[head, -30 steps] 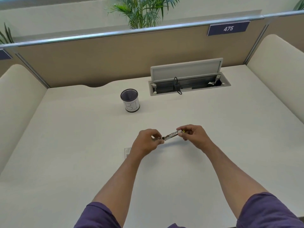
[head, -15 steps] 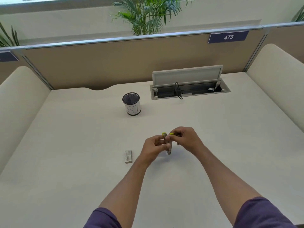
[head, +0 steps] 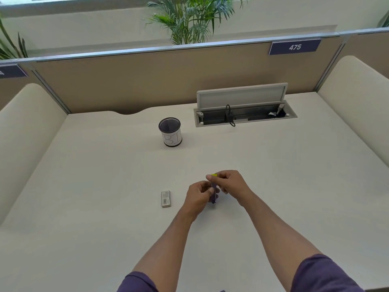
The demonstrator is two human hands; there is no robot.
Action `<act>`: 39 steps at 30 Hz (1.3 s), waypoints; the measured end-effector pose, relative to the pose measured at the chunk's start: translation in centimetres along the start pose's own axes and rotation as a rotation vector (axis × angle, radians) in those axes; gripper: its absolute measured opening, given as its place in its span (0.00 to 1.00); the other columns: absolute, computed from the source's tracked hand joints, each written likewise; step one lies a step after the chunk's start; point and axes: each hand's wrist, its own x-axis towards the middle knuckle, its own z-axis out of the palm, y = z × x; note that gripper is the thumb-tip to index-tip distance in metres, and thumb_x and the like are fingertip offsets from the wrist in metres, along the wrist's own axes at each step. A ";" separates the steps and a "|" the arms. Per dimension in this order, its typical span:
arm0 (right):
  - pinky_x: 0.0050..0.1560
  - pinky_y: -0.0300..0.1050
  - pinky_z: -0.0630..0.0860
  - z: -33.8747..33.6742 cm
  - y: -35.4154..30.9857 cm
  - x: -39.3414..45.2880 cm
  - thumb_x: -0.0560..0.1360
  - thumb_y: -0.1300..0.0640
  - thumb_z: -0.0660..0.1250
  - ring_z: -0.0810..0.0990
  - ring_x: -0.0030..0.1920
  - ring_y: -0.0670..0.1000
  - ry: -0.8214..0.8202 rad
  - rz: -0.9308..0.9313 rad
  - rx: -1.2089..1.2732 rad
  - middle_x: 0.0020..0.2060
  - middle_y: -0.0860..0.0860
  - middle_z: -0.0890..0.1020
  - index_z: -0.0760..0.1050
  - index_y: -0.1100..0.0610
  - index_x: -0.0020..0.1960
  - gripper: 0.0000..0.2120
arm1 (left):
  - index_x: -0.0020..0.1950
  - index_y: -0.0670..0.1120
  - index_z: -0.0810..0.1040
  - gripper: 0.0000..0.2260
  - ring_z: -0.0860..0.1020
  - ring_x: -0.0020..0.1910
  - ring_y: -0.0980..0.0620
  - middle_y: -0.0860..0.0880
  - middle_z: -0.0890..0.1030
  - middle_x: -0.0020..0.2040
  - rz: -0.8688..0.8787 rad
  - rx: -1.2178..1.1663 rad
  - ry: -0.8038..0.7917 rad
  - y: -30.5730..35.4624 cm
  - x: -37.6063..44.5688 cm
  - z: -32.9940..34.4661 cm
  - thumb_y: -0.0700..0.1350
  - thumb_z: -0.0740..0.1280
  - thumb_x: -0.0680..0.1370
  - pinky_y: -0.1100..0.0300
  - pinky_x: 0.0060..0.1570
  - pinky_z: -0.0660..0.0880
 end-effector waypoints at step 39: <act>0.32 0.45 0.67 4.0 0.8 0.4 0.69 0.31 0.66 0.79 0.37 0.53 0.337 0.094 -0.706 0.36 0.49 0.78 0.69 0.54 0.37 0.25 | 0.49 0.36 0.80 0.13 0.83 0.40 0.50 0.39 0.84 0.43 -0.144 0.171 -0.012 -0.7 -0.5 1.1 0.31 0.57 0.73 0.64 0.38 0.79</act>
